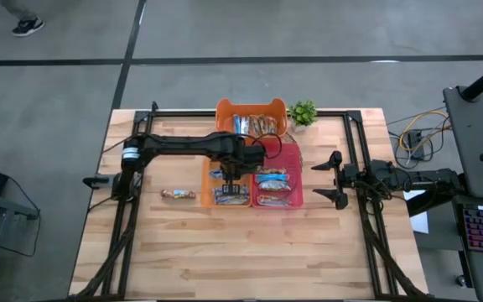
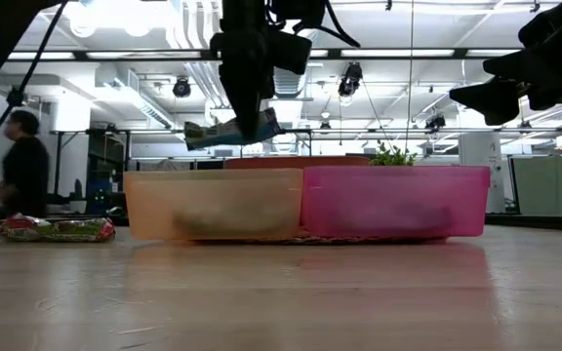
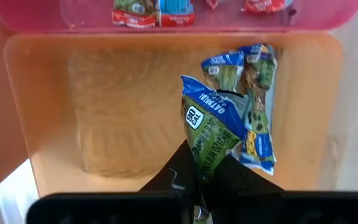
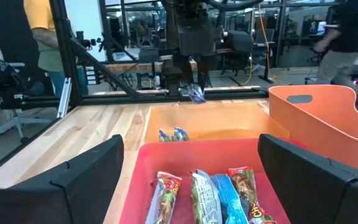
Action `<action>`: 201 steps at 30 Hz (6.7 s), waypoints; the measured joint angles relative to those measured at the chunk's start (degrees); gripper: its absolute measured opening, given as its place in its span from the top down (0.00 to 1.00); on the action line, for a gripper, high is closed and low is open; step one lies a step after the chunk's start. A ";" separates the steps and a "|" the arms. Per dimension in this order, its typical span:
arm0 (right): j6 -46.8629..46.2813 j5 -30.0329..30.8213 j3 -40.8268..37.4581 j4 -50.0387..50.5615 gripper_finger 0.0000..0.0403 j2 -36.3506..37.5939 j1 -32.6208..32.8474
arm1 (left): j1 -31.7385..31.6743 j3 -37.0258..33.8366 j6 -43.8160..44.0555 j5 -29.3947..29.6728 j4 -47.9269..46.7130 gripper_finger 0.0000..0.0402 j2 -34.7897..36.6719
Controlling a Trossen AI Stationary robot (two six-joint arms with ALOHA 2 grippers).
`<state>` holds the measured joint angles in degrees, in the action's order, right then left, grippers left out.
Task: Pick and place Granola Bars by type
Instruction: Put the blue granola bar into the light orange bin, then put the red granola bar into the pink bin
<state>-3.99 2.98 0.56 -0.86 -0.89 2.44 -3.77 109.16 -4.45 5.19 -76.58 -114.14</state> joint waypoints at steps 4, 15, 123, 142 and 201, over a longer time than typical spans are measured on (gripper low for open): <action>-0.05 -0.02 0.00 0.00 0.11 0.00 0.00 | -0.49 -1.22 -0.25 -0.04 1.79 1.00 -1.18; 0.09 -0.02 0.00 0.00 0.11 -0.02 0.02 | -1.16 -10.72 -1.64 -0.18 9.01 1.00 -1.56; 0.11 -0.01 0.00 0.00 0.11 0.00 -0.01 | 10.98 -46.50 6.32 -4.35 9.45 0.37 35.87; 0.03 -0.02 0.00 0.00 0.11 -0.02 0.00 | 2.86 -67.52 -4.91 -3.00 20.33 0.37 43.02; -0.03 -0.02 0.00 0.00 0.11 -0.02 0.00 | -2.03 -66.06 -3.21 -2.27 19.98 0.99 31.14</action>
<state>-4.02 2.96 0.56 -0.86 -0.91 2.44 -5.80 43.10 -7.66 2.92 -56.60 -83.00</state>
